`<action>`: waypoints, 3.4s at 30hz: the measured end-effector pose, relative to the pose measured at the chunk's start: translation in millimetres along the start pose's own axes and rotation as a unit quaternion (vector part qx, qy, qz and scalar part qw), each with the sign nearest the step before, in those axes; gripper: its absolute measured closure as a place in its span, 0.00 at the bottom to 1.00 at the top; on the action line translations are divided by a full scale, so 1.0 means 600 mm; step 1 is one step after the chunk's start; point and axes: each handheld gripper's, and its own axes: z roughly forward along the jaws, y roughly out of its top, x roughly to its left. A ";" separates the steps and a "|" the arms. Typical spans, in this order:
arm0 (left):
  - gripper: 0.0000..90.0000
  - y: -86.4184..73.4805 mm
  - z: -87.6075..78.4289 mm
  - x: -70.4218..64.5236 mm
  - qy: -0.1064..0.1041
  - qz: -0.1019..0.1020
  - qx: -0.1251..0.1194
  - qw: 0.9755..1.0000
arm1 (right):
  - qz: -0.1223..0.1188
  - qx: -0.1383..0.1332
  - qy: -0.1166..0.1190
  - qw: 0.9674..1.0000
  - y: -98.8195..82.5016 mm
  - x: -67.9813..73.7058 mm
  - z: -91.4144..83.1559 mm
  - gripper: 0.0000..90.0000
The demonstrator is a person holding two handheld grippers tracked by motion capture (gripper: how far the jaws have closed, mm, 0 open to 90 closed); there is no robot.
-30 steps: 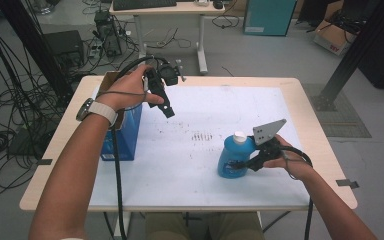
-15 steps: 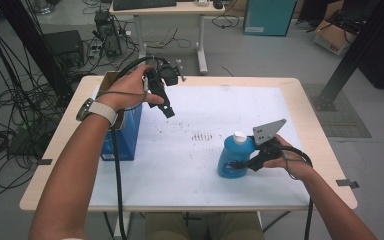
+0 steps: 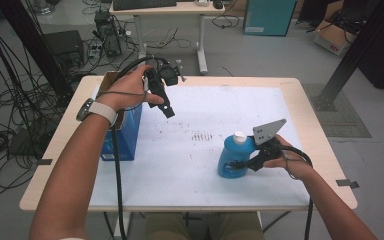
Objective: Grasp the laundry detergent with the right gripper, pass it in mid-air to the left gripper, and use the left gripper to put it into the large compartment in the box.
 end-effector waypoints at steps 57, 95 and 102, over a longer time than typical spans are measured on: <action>0.08 0.016 -0.076 -0.075 0.019 0.021 -0.030 0.999 | 0.019 -0.009 0.000 1.000 0.035 0.007 -0.023 0.48; 0.05 0.064 -0.149 -0.193 -0.019 0.101 -0.057 0.993 | -0.006 0.011 0.021 1.000 0.168 0.030 -0.066 0.48; 0.05 0.070 -0.144 -0.206 -0.028 0.121 -0.062 0.990 | -0.009 0.015 0.023 1.000 0.174 0.028 -0.058 0.48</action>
